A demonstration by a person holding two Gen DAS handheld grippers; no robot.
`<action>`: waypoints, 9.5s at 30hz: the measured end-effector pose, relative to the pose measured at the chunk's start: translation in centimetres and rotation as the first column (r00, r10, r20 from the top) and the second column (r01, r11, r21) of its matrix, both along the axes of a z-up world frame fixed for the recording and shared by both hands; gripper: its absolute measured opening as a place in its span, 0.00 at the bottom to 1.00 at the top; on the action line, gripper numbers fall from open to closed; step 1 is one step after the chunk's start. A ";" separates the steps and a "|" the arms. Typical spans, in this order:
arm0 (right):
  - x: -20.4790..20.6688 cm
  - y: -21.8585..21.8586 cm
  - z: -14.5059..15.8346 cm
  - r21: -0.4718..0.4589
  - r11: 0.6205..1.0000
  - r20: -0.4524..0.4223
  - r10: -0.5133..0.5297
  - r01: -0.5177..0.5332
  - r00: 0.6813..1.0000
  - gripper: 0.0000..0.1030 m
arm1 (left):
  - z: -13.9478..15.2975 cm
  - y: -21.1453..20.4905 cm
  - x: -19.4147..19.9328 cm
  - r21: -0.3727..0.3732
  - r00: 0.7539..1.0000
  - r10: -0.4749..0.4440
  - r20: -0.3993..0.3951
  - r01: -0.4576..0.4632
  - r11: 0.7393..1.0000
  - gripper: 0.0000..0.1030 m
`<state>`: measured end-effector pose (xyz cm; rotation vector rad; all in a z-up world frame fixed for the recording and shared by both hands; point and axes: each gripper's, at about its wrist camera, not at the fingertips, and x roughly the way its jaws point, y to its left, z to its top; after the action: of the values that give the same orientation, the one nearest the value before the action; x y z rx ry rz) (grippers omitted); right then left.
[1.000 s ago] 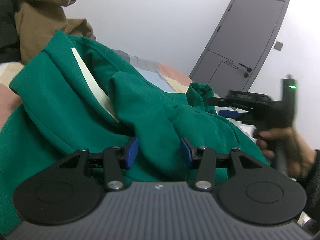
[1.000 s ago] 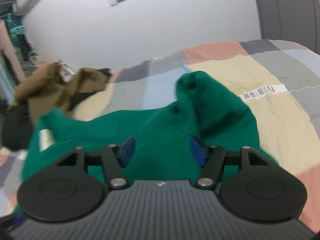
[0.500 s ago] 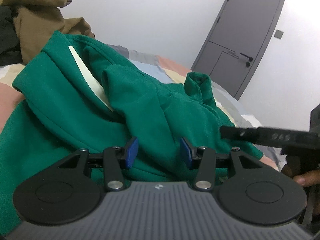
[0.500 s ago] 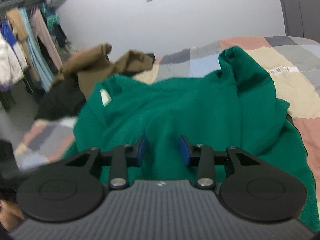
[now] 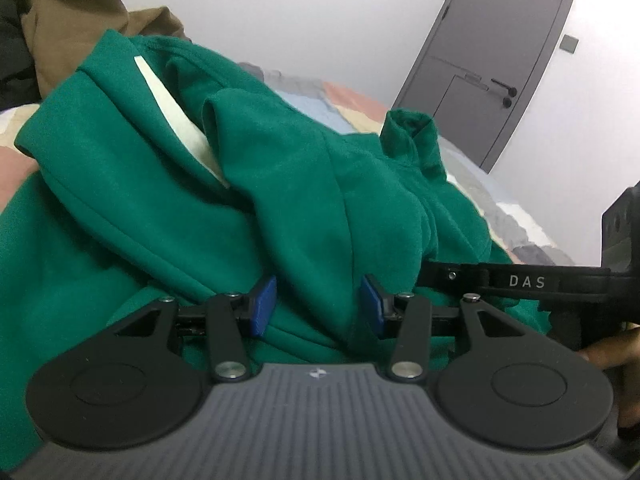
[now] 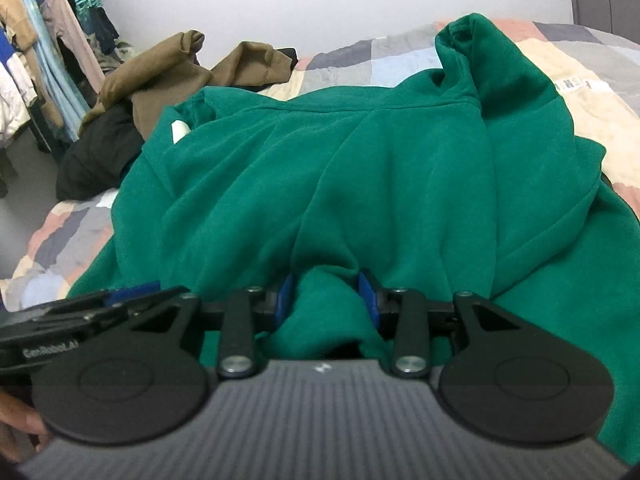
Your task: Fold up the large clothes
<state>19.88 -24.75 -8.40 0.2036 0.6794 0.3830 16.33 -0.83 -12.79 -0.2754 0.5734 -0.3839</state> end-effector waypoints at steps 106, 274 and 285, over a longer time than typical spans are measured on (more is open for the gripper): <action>-9.2 -11.5 7.7 0.056 0.982 -0.211 0.189 -0.181 0.959 0.12 | 3.1 14.3 -11.8 -0.371 0.895 0.101 -0.435 -0.281 0.885 0.10; 1.0 8.8 7.5 -0.239 0.971 0.075 0.043 -0.024 0.996 0.57 | 1.1 5.1 -6.2 -0.022 0.977 0.213 0.001 -0.213 0.977 0.68; -8.1 1.5 5.5 -0.213 0.975 0.120 -0.044 0.069 0.992 0.57 | 2.2 2.4 -8.4 0.043 0.983 0.173 0.055 -0.175 0.984 0.68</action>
<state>11.77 -23.23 -2.89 -0.0063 0.5953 0.2614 7.95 1.55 -10.56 -0.2666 0.5033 -0.2070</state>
